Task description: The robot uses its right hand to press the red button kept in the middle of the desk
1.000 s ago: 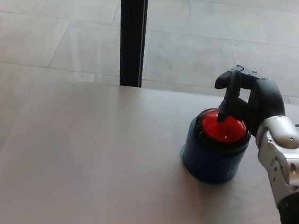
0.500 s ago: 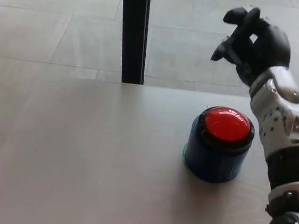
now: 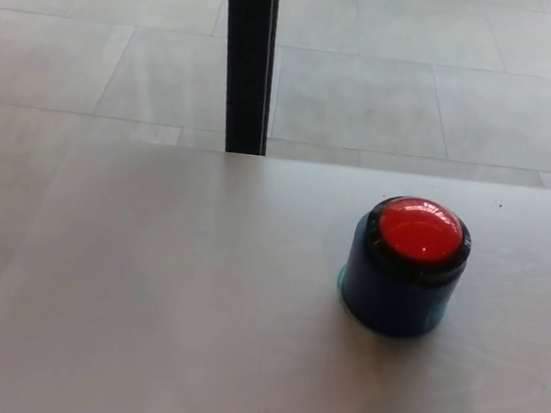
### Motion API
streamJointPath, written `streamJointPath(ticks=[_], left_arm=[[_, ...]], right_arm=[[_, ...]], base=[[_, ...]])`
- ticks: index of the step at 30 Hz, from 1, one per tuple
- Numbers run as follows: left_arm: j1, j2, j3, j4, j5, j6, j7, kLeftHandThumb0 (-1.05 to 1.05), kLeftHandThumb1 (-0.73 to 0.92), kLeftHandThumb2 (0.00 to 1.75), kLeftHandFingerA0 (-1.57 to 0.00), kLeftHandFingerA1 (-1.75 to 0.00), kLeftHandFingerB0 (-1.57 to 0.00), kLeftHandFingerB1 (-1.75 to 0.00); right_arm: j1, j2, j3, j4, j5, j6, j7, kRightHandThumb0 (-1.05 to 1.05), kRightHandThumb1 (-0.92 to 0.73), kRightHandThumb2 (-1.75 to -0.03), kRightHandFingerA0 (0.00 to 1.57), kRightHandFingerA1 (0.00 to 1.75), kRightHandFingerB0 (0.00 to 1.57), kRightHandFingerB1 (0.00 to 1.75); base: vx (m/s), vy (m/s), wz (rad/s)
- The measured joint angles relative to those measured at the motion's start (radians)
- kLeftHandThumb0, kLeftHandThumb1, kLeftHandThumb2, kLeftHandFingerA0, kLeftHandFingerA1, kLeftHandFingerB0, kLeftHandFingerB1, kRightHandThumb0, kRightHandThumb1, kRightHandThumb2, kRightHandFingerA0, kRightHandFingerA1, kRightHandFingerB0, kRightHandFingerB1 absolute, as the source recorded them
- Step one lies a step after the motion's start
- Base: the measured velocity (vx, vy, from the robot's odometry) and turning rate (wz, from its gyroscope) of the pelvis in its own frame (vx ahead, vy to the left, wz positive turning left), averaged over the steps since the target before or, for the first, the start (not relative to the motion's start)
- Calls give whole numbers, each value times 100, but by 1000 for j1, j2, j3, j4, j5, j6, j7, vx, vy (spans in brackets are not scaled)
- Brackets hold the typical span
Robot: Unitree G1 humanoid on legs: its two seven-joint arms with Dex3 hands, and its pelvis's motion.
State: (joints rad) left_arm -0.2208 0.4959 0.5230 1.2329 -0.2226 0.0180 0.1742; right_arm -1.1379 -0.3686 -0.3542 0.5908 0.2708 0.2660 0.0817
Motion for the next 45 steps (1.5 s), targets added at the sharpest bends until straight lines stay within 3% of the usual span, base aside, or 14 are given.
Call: streamJointPath(ticks=[6, 8, 10, 14, 18, 22, 27, 29, 36, 37, 39, 42, 43, 45], left_arm=[[6, 3, 10, -4, -6, 0, 0, -55, 84, 93, -64, -144, 0, -68], [10, 4, 11, -3, -9, 0, -1, -60, 65, 120, -106, -127, -21, -73], [12, 4, 10, -2, -10, 0, -1, -56, 78, 97, -82, -164, 0, -62], [13, 4, 11, 0, -15, 0, -1, -57, 82, 91, -55, -138, 0, -65], [15, 4, 13, 0, -18, 0, -1, -59, 65, 119, -79, -111, -11, -66], [14, 4, 7, 0, -18, 0, -1, -56, 81, 91, -77, -163, -5, -77], [14, 4, 6, 0, -19, 0, -1, -60, 65, 120, -116, -133, -31, -80], [13, 4, 7, 0, -19, 0, -1, -57, 82, 92, -64, -146, -1, -70], [15, 7, -6, 2, -18, 0, -1, -61, 65, 119, -79, -111, -18, -70], [15, 7, -8, 3, -18, 0, -1, -56, 81, 93, -67, -150, -19, -91], [15, 7, -15, 4, -17, 0, -1, -61, 64, 119, -92, -120, -28, -76], [13, 7, -11, 4, -20, 0, -1, -55, 81, 93, -63, -157, -10, -86], [11, 7, -10, 3, -20, 0, -1, -59, 65, 121, -110, -130, -33, -80], [7, 7, -12, 3, -19, 0, -1, -59, 67, 122, -102, -126, -39, -83]], right_arm=[[142, -182, -59, -11, 6, 12, 50, -12, -56, -121, 101, 175, 84, 137], [216, -236, -111, -14, 12, 13, 57, -15, -48, -130, 106, 175, 89, 137], [285, -269, -170, -15, 17, 13, 56, -30, -45, -123, 137, 149, 97, 120], [419, -307, -299, -24, 26, 14, 40, -39, -40, -117, 114, 173, 96, 127], [524, -308, -406, -51, 29, 17, -14, -42, -34, -122, 129, 157, 104, 102], [621, -302, -499, -58, 30, 17, -70, -43, -42, -115, 145, 142, 94, 90], [798, -196, -599, -82, 33, 12, -138, -51, -45, -104, 134, 140, 81, 75], [869, -138, -628, -91, 36, 4, -163, -55, -55, -84, 121, 122, 68, 64], [1039, 62, -666, -131, 47, -14, -257, -63, -65, -72, 88, 89, 33, 61], [1054, 81, -668, -143, 49, -18, -266, -64, -52, -104, 79, 84, 27, 62], [1089, 125, -669, -167, 54, -25, -283, -65, -66, -71, 83, 80, 29, 59], [1109, 156, -665, -170, 56, -32, -307, -62, -60, -72, 75, 77, 28, 63], [1118, 174, -664, -175, 59, -38, -319, -62, -60, -71, 66, 76, 25, 62], [1132, 205, -660, -179, 68, -40, -333, -60, -56, -69, 60, 81, 23, 62]], base=[[0, 0, 0], [0, 0, 0], [0, 0, 0], [0, 0, 0], [0, 0, 0], [0, 0, 0], [0, 0, 0], [0, 0, 0], [0, 0, 0], [0, 0, 0], [0, 0, 0], [0, 0, 0], [0, 0, 0], [0, 0, 0]])
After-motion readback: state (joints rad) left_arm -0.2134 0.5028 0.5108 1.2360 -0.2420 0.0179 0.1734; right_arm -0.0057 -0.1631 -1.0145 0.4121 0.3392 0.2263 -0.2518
